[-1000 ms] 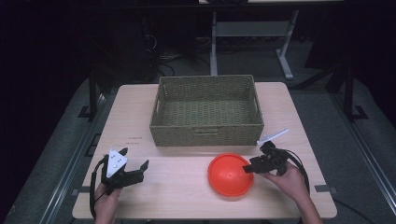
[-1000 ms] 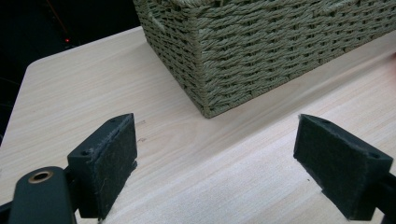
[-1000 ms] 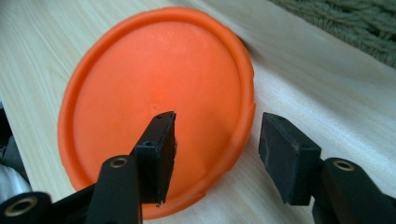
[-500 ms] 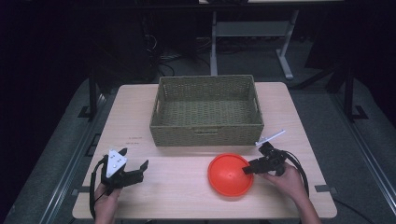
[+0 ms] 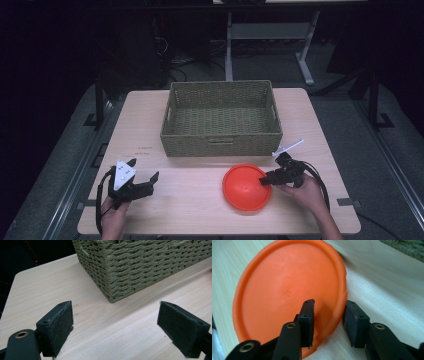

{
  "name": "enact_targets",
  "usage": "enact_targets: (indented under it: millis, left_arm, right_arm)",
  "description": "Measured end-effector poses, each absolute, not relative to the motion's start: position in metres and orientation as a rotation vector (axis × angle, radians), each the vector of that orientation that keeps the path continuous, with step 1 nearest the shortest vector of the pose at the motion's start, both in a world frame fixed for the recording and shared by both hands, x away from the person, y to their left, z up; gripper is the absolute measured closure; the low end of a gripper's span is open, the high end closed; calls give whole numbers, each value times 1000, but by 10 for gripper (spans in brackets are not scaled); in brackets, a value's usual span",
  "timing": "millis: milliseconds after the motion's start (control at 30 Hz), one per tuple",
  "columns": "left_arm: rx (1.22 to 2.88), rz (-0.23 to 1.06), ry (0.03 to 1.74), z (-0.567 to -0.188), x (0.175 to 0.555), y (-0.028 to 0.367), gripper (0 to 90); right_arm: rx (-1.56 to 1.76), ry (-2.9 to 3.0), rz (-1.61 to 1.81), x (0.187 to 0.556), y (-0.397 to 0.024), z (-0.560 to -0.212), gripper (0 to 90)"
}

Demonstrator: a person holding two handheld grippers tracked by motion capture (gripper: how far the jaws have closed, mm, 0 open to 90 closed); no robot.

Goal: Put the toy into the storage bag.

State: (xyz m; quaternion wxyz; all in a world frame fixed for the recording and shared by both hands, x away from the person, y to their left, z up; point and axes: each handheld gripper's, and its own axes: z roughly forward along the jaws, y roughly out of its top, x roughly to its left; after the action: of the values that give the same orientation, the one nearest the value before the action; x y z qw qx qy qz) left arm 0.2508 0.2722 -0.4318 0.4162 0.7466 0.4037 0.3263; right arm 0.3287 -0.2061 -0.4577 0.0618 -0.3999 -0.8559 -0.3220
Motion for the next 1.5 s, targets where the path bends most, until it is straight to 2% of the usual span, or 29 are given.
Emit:
enact_targets:
  millis: [167, 367, 1500]
  left_arm:
    - [1873, 823, 1019, -432, 251, 273, 128]
    - [1872, 822, 1024, -432, 251, 274, 128]
    - [1870, 818, 1028, -432, 251, 275, 128]
  right_arm:
    - [-1201, -2593, -1041, 328, -209, -449, 742]
    - [-1219, -2561, -1091, 324, -208, -438, 801]
    - [-1101, -2664, -1203, 296, -185, -363, 823]
